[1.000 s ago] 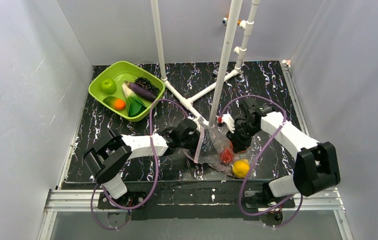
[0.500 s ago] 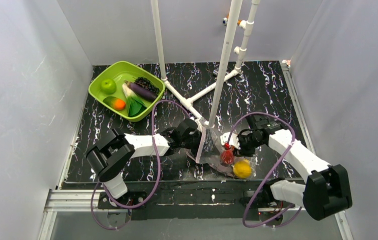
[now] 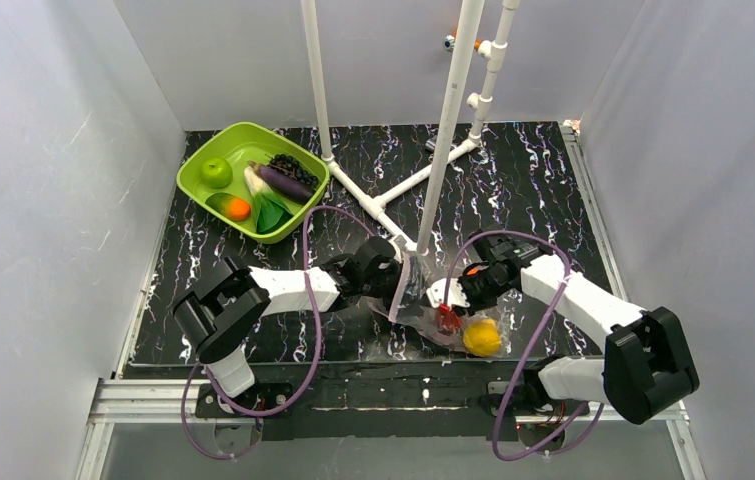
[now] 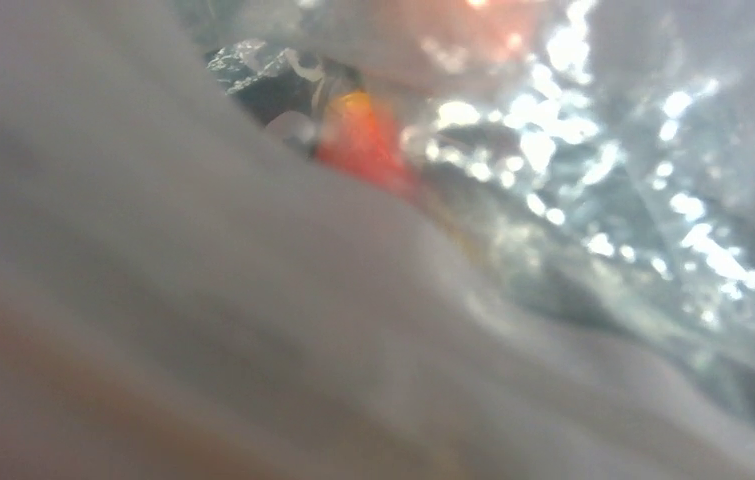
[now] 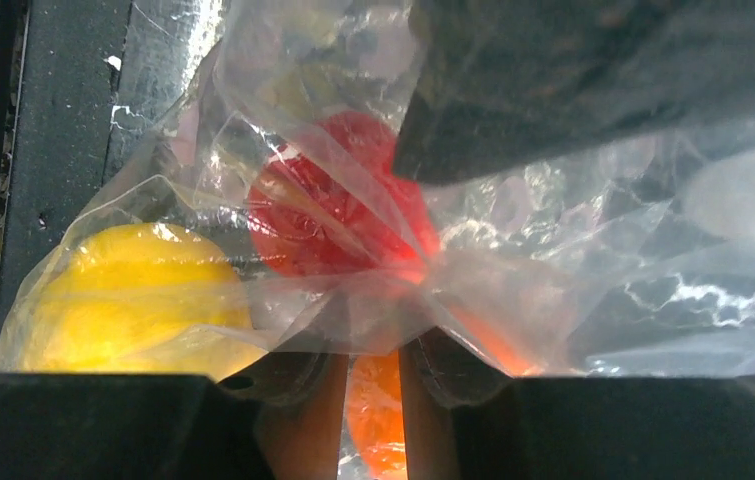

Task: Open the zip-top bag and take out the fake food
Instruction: Pick up the fake fruit from the zipper food storage bag.

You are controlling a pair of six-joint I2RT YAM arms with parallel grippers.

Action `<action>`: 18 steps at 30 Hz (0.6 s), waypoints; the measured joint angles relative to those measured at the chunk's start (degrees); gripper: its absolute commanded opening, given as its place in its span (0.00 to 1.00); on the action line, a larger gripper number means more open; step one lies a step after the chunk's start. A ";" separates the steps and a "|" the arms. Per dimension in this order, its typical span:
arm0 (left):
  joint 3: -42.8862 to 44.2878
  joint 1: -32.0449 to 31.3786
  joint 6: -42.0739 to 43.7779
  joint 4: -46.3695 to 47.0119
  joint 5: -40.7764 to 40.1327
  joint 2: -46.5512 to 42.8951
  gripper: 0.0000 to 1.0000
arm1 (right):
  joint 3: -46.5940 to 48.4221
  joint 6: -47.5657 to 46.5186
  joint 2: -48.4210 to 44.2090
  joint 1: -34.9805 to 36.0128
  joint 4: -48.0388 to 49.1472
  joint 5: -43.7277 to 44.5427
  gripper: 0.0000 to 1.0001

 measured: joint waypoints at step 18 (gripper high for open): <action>1.53 -0.11 -3.67 -4.20 -1.77 2.10 0.57 | 10.82 13.88 0.57 5.11 -5.46 1.64 0.37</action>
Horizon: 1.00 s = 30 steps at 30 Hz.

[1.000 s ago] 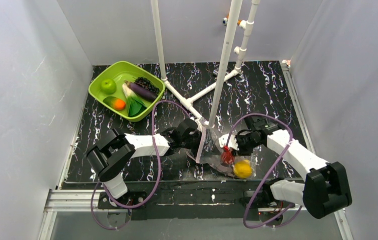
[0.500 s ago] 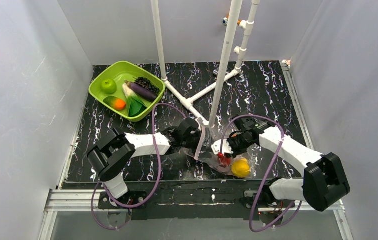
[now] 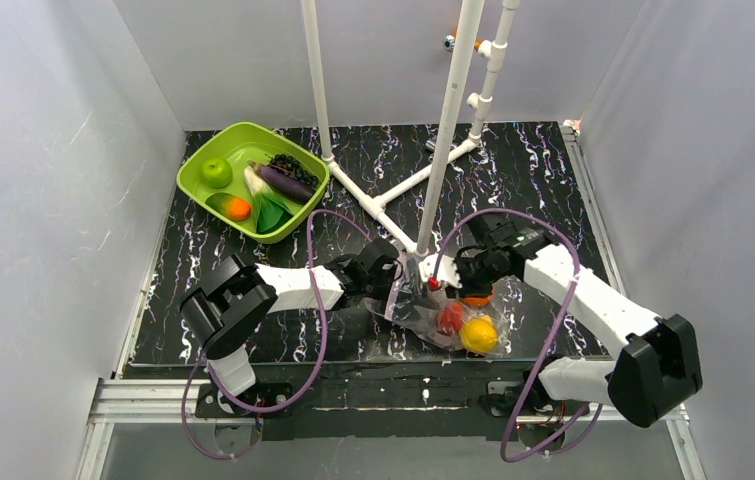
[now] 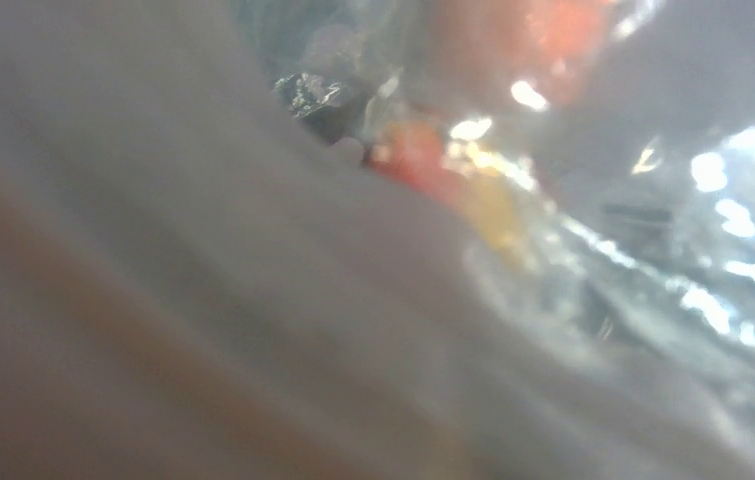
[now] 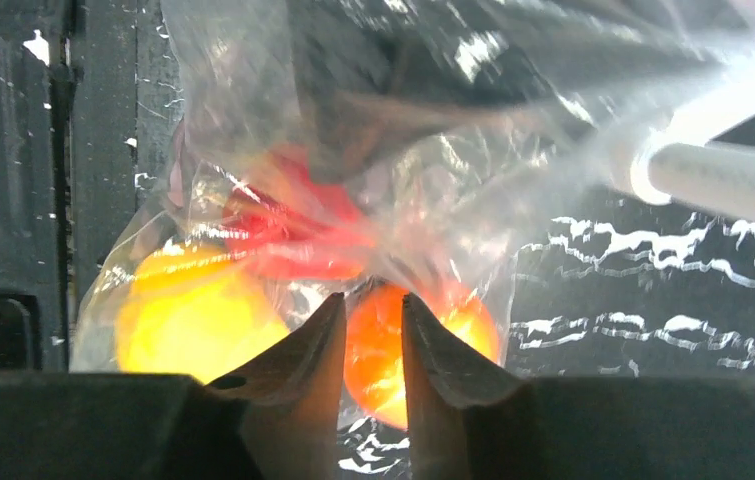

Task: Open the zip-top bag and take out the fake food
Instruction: Pick up the fake fruit from the zipper food storage bag.

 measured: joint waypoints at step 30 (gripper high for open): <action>-6.80 0.70 0.85 12.70 0.20 -3.04 0.46 | -1.86 30.29 -1.66 4.33 -1.14 7.19 0.01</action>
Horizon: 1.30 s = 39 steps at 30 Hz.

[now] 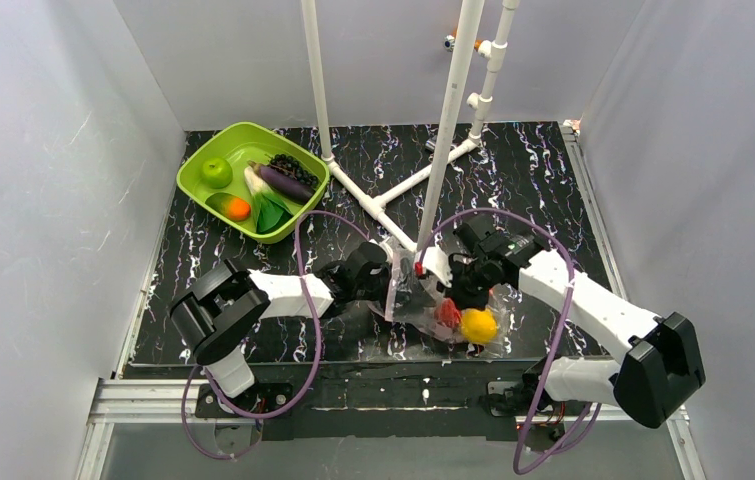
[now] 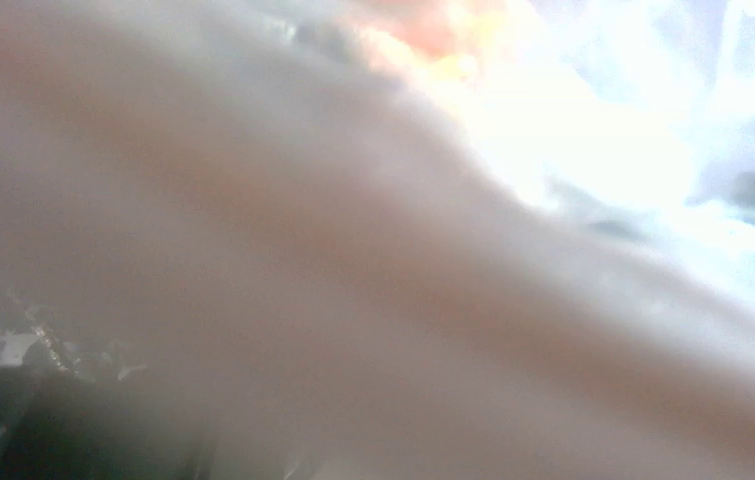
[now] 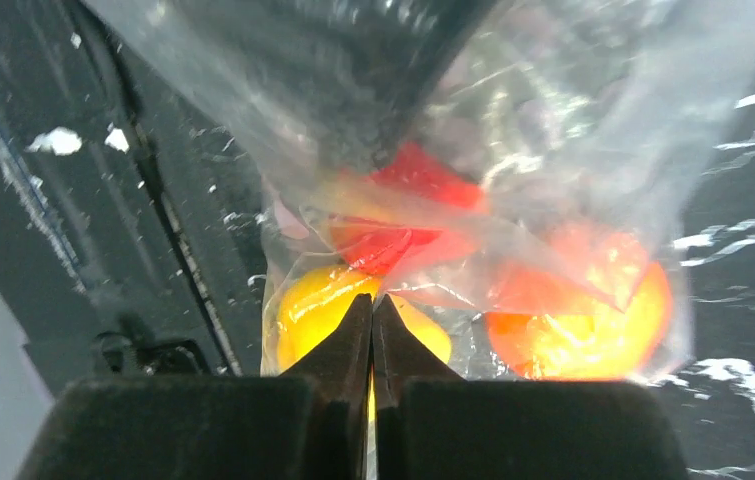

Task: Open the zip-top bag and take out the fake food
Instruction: Pick up the fake fruit from the zipper food storage bag.

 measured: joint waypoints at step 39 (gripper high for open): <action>12.13 3.80 7.10 -18.88 -5.73 6.36 0.67 | 1.79 0.52 8.94 -1.90 8.48 -2.14 0.23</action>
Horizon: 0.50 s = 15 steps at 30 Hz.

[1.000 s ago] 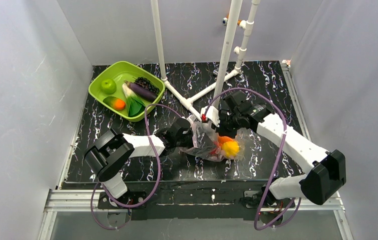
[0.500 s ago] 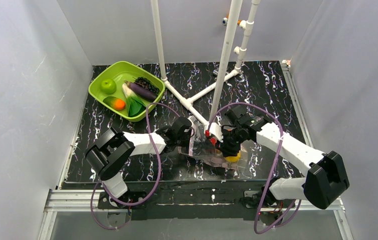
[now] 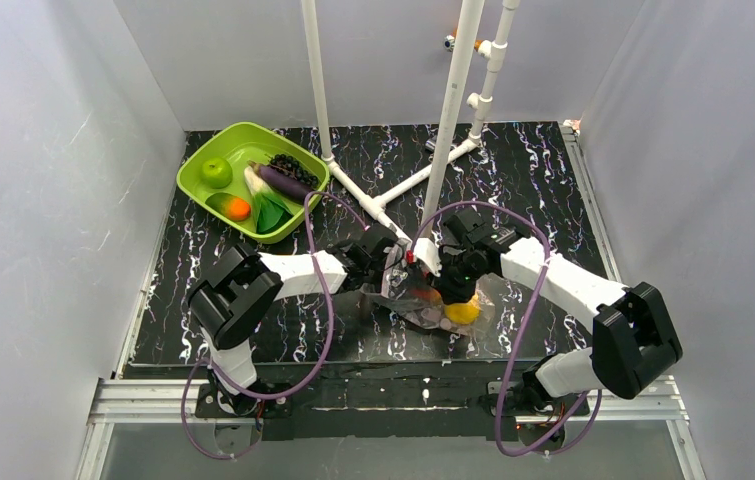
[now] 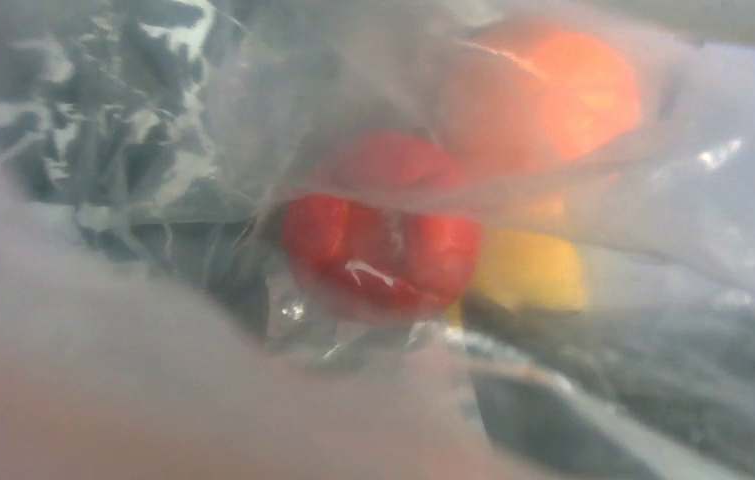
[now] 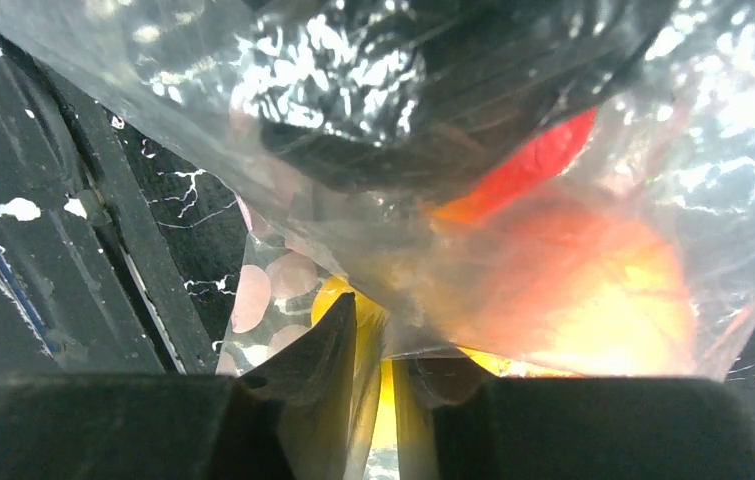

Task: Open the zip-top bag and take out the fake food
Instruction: Pick up the fake fruit from the zipper food storage bag.

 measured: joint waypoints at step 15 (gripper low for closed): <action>4.50 -0.28 -7.96 -4.07 -8.04 2.54 0.67 | 0.46 0.39 0.63 -2.43 0.20 -5.51 0.21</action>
